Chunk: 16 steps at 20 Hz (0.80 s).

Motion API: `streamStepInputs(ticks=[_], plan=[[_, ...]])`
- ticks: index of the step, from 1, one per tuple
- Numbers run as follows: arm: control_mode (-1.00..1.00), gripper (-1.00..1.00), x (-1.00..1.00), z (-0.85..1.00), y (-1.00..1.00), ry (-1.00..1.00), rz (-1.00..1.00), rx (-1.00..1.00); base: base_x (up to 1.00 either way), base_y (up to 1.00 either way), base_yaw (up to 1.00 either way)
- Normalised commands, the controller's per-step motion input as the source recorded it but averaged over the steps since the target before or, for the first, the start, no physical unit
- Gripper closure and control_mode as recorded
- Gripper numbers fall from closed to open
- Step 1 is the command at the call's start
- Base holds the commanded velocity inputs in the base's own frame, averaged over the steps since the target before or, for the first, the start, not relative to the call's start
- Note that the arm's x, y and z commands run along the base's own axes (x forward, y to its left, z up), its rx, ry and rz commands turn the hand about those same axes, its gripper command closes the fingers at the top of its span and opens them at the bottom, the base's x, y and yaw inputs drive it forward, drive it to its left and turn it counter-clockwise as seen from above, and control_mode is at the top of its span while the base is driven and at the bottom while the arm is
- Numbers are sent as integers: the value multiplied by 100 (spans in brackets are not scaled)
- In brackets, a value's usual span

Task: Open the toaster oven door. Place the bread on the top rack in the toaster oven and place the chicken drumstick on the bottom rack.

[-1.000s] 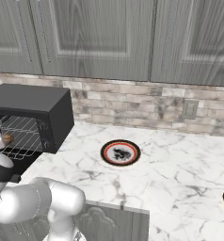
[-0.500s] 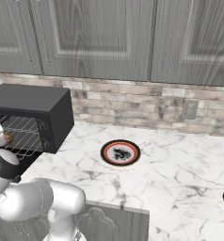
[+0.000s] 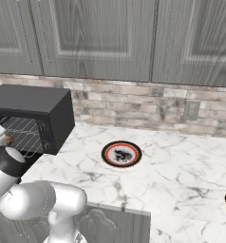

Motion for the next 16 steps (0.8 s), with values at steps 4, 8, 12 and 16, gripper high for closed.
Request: streamStepInputs(ticks=[4,8,12,16], plan=[[-100,-100,-35,-24,-4,0,30,0,0,0,0],[-100,-100,-32,-25,-9,2,23,-1,0,0,0],[-100,-100,-24,-25,-10,2,14,-4,0,0,0],[-100,-100,-3,-21,-2,1,13,-4,0,0,0]])
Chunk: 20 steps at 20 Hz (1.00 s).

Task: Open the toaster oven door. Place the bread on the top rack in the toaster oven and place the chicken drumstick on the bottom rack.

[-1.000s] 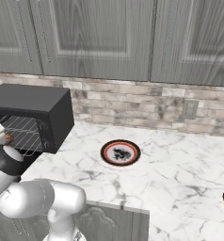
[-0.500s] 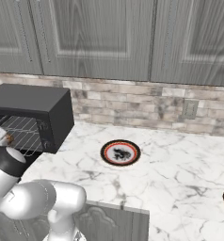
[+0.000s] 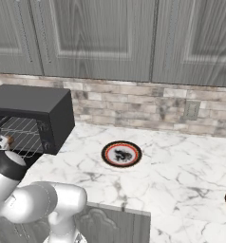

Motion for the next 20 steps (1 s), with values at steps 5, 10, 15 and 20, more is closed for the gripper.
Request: streamStepInputs(ticks=[5,10,15,20], plan=[[-100,-100,5,-9,0,0,12,-3,0,0,0],[-100,-100,10,-6,0,0,12,-5,0,0,0],[-100,-100,2,-15,0,0,9,-7,0,0,0],[-100,-100,13,-15,0,0,0,-1,0,0,0]])
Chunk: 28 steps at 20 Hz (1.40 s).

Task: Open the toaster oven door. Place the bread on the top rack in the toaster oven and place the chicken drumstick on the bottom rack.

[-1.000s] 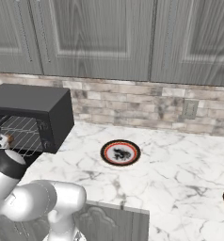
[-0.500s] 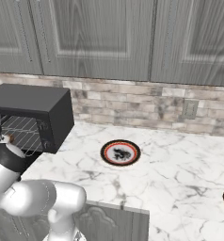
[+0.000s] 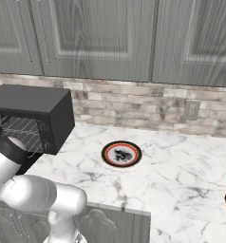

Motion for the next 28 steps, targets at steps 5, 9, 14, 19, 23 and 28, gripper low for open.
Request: streamStepInputs(ticks=[5,9,14,19,23,28], plan=[[-100,-100,20,-12,0,-8,0,0,0,0,0],[-100,-100,19,-12,1,-11,0,0,0,0,0],[-100,-100,13,-6,9,-8,-5,0,0,0,0],[-100,-100,19,-7,4,-1,-14,0,0,0,0],[-100,-100,19,0,1,0,-22,0,0,0,0],[-100,-100,23,2,0,-1,-21,0,0,0,0]])
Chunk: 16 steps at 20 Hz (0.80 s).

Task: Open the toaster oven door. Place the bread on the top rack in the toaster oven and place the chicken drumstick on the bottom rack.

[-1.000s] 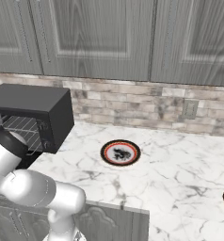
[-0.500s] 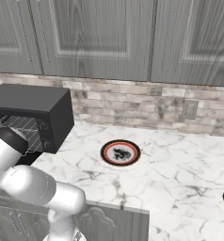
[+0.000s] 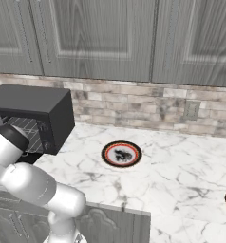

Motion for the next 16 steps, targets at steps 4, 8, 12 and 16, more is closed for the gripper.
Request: streamStepInputs(ticks=[4,8,12,16], plan=[[-100,-100,19,1,1,-3,-22,0,0,0,0],[-100,-100,31,0,4,-11,-16,-5,0,0,0],[-100,-100,37,2,7,-15,-12,-11,0,0,0],[-100,-100,34,3,6,-16,-11,-12,0,0,0]])
